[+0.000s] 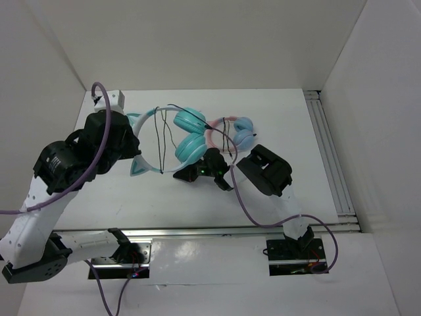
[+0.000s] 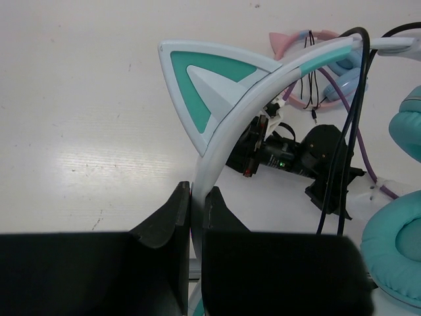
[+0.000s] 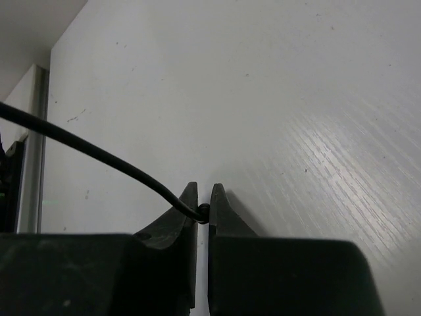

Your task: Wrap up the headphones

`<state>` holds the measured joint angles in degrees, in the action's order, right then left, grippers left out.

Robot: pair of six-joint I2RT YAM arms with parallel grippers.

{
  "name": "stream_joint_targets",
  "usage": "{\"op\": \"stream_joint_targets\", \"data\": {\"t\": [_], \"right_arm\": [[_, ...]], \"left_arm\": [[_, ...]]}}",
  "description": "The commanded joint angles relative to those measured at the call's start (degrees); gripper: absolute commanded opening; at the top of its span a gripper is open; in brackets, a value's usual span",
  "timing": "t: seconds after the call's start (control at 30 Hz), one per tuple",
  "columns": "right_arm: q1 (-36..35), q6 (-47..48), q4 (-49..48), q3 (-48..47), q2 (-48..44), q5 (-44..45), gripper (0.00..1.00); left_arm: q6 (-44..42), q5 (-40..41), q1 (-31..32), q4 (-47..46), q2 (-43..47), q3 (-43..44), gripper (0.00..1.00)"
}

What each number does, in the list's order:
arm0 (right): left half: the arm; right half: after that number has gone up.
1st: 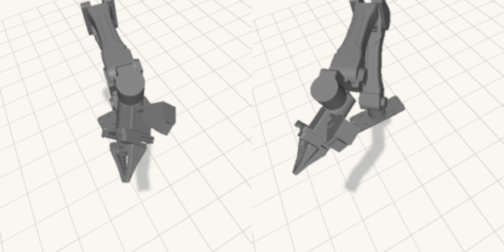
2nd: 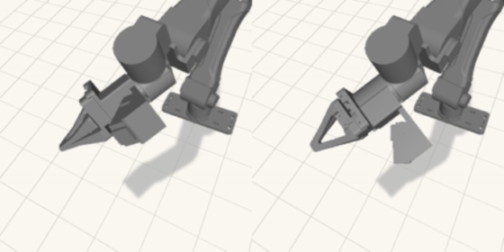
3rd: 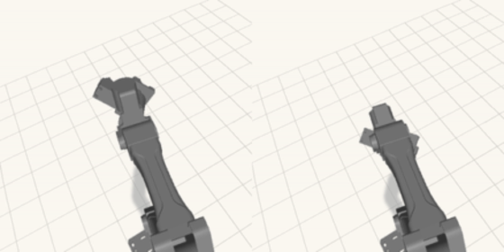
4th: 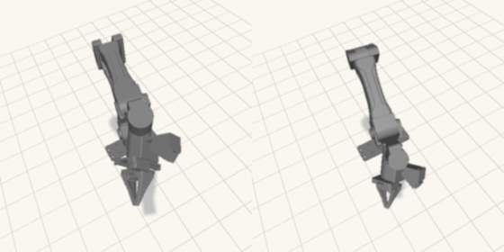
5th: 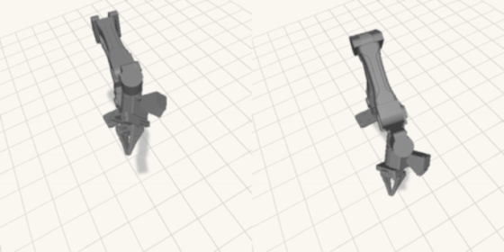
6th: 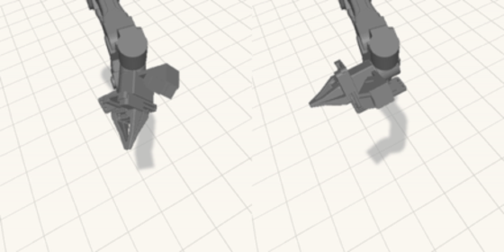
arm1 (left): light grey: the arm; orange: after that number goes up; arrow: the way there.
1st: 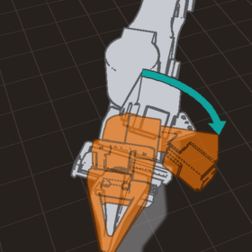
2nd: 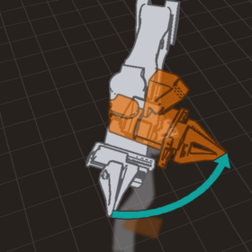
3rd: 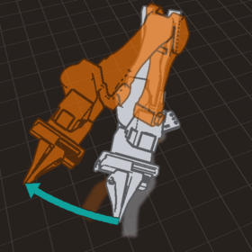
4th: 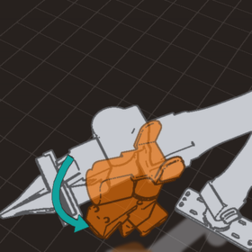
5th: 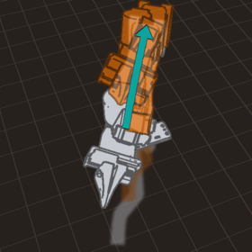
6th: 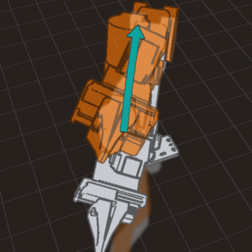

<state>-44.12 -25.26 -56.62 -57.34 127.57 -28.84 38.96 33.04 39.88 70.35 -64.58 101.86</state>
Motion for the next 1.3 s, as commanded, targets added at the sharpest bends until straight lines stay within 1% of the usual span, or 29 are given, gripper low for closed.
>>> {"op": "stream_joint_targets", "data": {"t": [0.0,0.1,0.17,0.23,0.27,0.3,0.33,0.37,0.4,0.53,0.57,0.6,0.63,0.67,0.7,0.73,0.77,0.8,0.83,0.87,0.9,0.97,1.07,1.1,1.17,1.2,1.23,1.27], "right_arm": [[-0.6,-0.1,-1.6,-0.9,1.9,0.5,0.00],[-1.1,-0.1,-3.0,1.3,1.0,0.5,0.00],[-1.7,-0.7,-3.6,3.7,-0.8,2.9,0.00],[-2.5,-0.7,-3.6,8.3,-5.2,5.9,0.00],[-3.9,-0.7,-2.8,10.0,-7.0,10.0,0.00],[-4.8,-0.7,-2.3,12.9,-10.2,11.2,0.00],[-6.8,0.0,0.3,13.9,-11.8,14.0,0.00],[-8.0,0.0,2.1,14.6,-13.4,14.1,0.00],[-9.1,0.9,3.5,15.3,-14.8,16.3,0.00],[-14.4,3.0,11.9,17.3,-23.0,19.2,0.00],[-15.5,4.8,16.1,16.7,-24.5,19.2,0.00],[-18.3,5.7,18.2,16.7,-26.0,22.4,0.00],[-19.9,6.7,20.7,16.7,-29.9,24.9,0.00],[-21.4,8.6,25.2,16.1,-32.1,27.5,0.00],[-24.4,9.6,27.5,16.1,-34.2,32.5,0.00],[-25.8,10.6,30.1,15.3,-38.2,35.2,0.00],[-26.9,11.3,35.3,13.8,-40.1,38.0,0.00],[-28.6,11.9,38.0,12.9,-41.8,41.2,0.00],[-28.6,12.7,40.6,11.8,-44.7,45.7,0.00],[-29.3,13.9,45.0,9.7,-45.9,46.8,0.00],[-29.3,13.9,46.9,8.6,-47.1,48.0,0.00],[-30.1,15.6,49.9,5.2,-50.8,45.2,0.00],[-32.0,18.3,52.9,1.6,-54.8,42.6,0.00],[-32.0,20.2,55.0,0.6,-55.3,44.1,0.00],[-32.0,23.0,57.7,-1.5,-55.8,48.2,0.00],[-32.0,26.5,60.1,-3.5,-55.8,49.7,0.00],[-31.4,28.2,61.2,-4.9,-55.8,51.8,0.00],[-30.6,29.9,62.0,-4.9,-55.8,51.8,0.00]], "left_arm": [[1.4,0.7,-0.3,-5.1,1.9,0.8,0.00],[1.4,2.5,-0.3,-4.5,1.9,0.8,0.00],[2.0,3.5,-0.3,-4.5,1.3,-0.6,0.00],[2.0,4.1,-1.6,-6.1,0.8,-1.8,0.00],[2.0,4.1,-3.6,-6.9,-0.4,-3.1,0.00],[2.0,4.1,-4.6,-7.7,-1.0,-3.8,0.00],[2.0,3.4,-7.0,-9.5,-2.5,-4.6,0.00],[2.0,2.8,-8.2,-10.7,-2.5,-4.7,0.00],[2.0,2.0,-9.5,-11.6,-3.4,-5.2,0.00],[2.0,-1.3,-15.4,-15.9,-10.0,-5.2,0.00],[1.5,-1.3,-16.3,-16.7,-11.2,-5.2,0.00],[1.5,-0.4,-18.0,-17.3,-12.2,-5.2,0.00],[0.8,0.4,-19.0,-18.1,-13.5,-5.2,0.00],[0.1,0.4,-20.1,-18.1,-15.6,-5.2,0.00],[-0.5,0.4,-22.3,-18.1,-16.6,-5.8,0.00],[-1.3,0.4,-23.5,-18.1,-17.2,-7.4,0.00],[-2.0,-0.8,-24.6,-19.0,-17.2,-8.6,0.00],[-3.2,-1.3,-26.3,-19.6,-17.2,-10.0,0.00],[-4.1,-2.1,-27.0,-20.4,-17.2,-12.9,0.00],[-4.1,-2.8,-27.0,-21.2,-16.7,-14.2,0.00],[-4.1,-1.9,-27.0,-21.8,-16.7,-15.5,0.00],[-4.1,-0.1,-27.0,-22.4,-16.0,-19.2,0.00],[-4.1,0.6,-27.0,-22.9,-18.4,-19.9,0.00],[-4.6,0.1,-27.0,-21.1,-18.9,-19.9,0.00],[-6.6,0.1,-24.2,-21.6,-18.9,-20.6,0.00],[-8.4,-4.4,-23.5,-22.4,-18.4,-21.3,0.00],[-12.9,-11.3,-22.1,-25.1,-17.7,-23.7,0.00],[-14.9,-13.9,-21.1,-26.3,-17.7,-25.1,0.00]]}}
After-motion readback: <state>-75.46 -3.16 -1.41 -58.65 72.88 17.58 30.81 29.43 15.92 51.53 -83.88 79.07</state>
